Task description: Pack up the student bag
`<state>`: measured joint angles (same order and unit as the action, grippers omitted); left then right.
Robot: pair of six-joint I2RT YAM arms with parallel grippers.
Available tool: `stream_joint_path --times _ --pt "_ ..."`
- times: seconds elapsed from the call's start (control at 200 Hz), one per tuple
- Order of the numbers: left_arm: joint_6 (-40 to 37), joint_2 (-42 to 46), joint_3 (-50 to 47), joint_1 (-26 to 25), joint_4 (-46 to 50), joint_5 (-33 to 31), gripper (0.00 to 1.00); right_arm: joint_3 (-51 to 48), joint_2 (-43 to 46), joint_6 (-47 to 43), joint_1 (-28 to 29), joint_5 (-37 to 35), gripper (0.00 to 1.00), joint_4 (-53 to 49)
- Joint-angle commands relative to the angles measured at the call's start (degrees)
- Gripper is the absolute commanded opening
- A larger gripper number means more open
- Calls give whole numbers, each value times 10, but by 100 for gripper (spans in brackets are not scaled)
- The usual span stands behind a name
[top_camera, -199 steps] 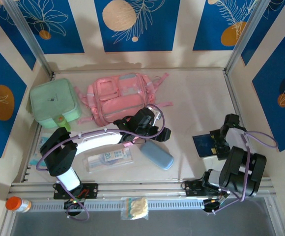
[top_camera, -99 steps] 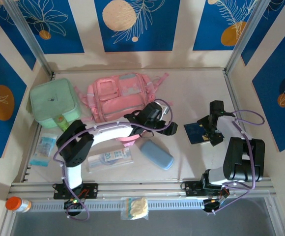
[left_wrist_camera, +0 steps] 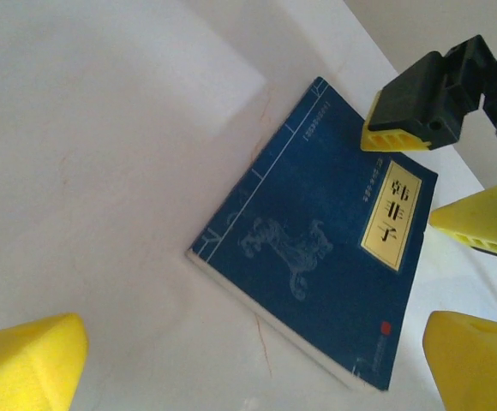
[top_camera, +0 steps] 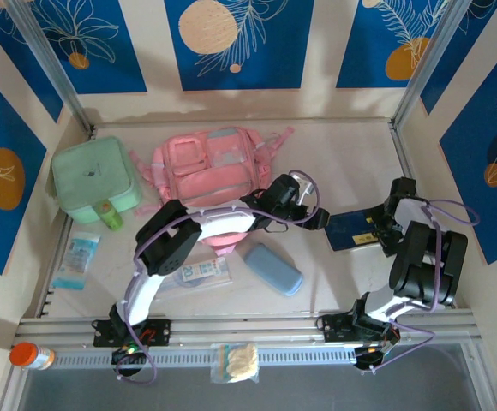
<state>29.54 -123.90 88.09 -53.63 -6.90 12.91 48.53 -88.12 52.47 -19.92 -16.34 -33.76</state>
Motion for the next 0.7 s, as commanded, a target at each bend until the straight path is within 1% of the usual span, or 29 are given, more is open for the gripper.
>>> stream_joint_path --times 0.0,0.07,0.145,0.235,0.345,0.545,0.695 --pt "0 -24 46 4 -30 18 100 19 -23 -10 -2 0 99 22" --pt "5 -41 60 3 -38 19 99 25 -36 -21 1 19 99 43" --pt "8 -61 77 2 -49 20 99 47 -53 -23 14 12 99 28" --pt "11 -96 122 2 -16 21 99 56 -58 -24 32 1 99 25" --pt "13 -125 155 1 -11 29 99 59 -66 -19 42 18 99 30" --pt "16 -186 230 2 51 41 99 72 -79 -16 77 15 100 26" --pt "31 -199 238 0 81 69 99 77 -79 -26 83 42 100 32"
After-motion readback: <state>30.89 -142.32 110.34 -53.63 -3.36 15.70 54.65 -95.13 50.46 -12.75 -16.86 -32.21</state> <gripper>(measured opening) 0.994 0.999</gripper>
